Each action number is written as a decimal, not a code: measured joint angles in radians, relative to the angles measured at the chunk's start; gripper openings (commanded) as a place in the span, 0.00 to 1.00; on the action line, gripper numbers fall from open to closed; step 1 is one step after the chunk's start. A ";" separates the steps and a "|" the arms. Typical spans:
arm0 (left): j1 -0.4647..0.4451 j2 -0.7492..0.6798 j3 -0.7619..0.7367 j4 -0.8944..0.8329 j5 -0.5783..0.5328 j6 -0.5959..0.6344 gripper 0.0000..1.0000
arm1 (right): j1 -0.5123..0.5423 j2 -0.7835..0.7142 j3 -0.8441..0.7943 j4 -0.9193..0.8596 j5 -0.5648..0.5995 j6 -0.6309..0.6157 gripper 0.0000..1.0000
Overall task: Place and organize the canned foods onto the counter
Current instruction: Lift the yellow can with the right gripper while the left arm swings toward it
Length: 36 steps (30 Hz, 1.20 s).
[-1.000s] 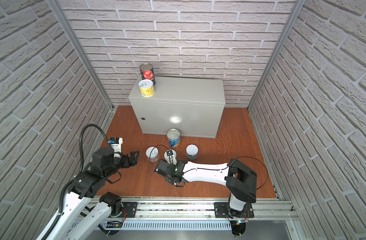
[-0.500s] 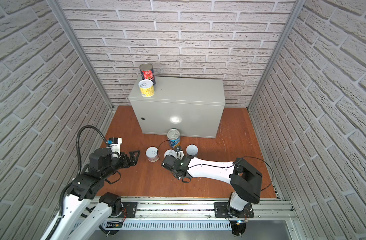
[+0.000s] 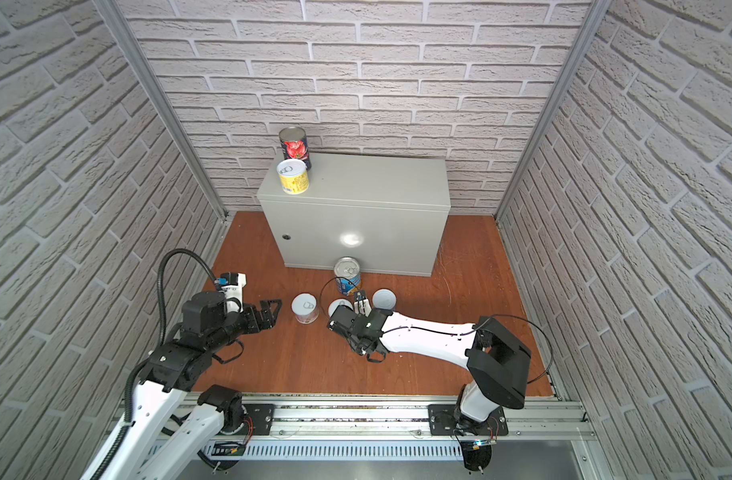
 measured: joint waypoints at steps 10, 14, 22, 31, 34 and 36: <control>0.001 0.001 -0.011 0.014 0.003 -0.002 0.98 | -0.024 -0.010 0.060 0.019 -0.079 -0.076 0.62; 0.001 0.020 -0.015 0.027 0.011 -0.007 0.98 | -0.050 -0.039 0.060 0.021 -0.118 -0.091 0.62; 0.001 0.034 -0.015 0.045 0.020 -0.006 0.98 | -0.089 -0.172 0.060 0.030 -0.172 -0.114 0.62; -0.190 0.123 0.018 0.059 -0.025 0.037 0.98 | -0.169 -0.264 0.059 0.023 -0.246 -0.146 0.62; -0.290 0.130 0.031 0.070 -0.074 0.058 0.98 | -0.198 -0.297 0.047 0.019 -0.263 -0.155 0.61; -0.366 0.129 0.032 0.087 -0.128 0.074 0.98 | -0.215 -0.316 0.041 0.010 -0.269 -0.160 0.62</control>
